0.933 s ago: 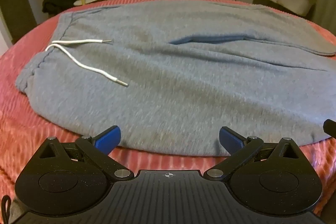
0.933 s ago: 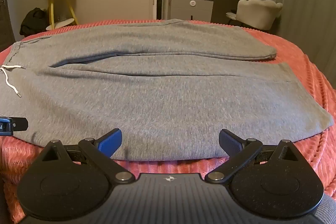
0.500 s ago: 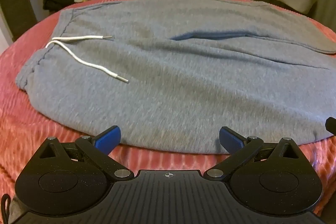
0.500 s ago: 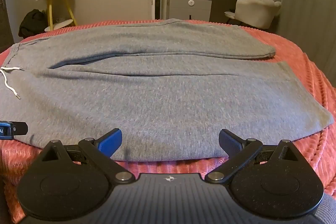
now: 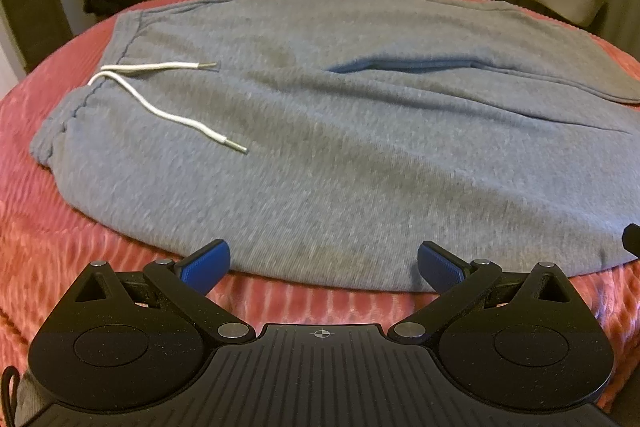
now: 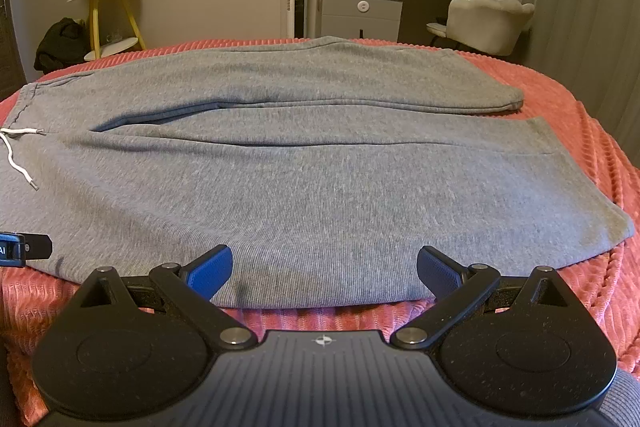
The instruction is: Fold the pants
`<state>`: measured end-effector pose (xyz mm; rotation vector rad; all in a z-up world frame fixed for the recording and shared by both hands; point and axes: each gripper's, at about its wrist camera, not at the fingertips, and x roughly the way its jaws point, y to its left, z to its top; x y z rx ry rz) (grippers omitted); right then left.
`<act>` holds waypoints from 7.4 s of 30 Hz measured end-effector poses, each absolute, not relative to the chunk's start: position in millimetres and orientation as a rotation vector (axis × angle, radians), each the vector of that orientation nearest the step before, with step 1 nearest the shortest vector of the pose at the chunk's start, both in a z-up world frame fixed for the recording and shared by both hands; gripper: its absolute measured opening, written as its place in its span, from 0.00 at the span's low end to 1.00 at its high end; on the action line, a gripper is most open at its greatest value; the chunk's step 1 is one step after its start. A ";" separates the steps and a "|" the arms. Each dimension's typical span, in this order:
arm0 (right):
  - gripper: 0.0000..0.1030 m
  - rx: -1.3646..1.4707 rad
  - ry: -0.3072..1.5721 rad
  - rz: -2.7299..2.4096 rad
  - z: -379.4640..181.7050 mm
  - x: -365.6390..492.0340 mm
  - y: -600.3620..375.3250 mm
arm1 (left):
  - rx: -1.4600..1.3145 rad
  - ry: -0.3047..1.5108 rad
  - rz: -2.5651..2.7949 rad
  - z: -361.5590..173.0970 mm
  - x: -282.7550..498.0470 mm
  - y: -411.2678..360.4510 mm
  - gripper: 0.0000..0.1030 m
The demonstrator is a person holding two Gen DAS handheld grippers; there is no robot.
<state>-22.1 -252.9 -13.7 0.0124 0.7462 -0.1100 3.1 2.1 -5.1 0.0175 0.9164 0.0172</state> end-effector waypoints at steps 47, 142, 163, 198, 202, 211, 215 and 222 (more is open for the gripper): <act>0.96 0.017 0.737 -0.116 -8.5 -24.9 -256.1 | -0.002 0.948 0.021 -7.7 5.4 3.5 1.00; 0.49 0.553 0.934 -0.621 -48.7 460.8 -449.8 | -0.186 0.608 0.497 -57.8 161.0 94.3 1.00; 0.15 0.895 0.586 -0.437 -79.1 123.8 -477.1 | -0.505 0.645 0.274 -17.8 148.9 124.7 0.91; 0.09 0.926 0.362 -0.401 -17.4 5.3 -496.6 | -0.692 0.775 0.018 32.3 71.4 172.0 0.07; 0.09 0.950 0.511 -0.471 -45.4 -16.4 -503.8 | -0.808 0.883 0.080 -19.8 49.1 186.7 0.09; 0.23 0.788 0.683 -0.607 -58.4 1.2 -492.6 | -0.881 0.813 0.242 -22.7 48.3 234.0 0.52; 0.28 0.684 0.720 -0.614 -57.5 16.5 -487.9 | -0.987 0.792 0.234 -31.9 52.0 247.6 0.43; 0.07 0.643 0.607 -0.622 -35.1 6.8 -497.8 | -0.893 0.777 0.196 -18.0 53.3 241.1 0.15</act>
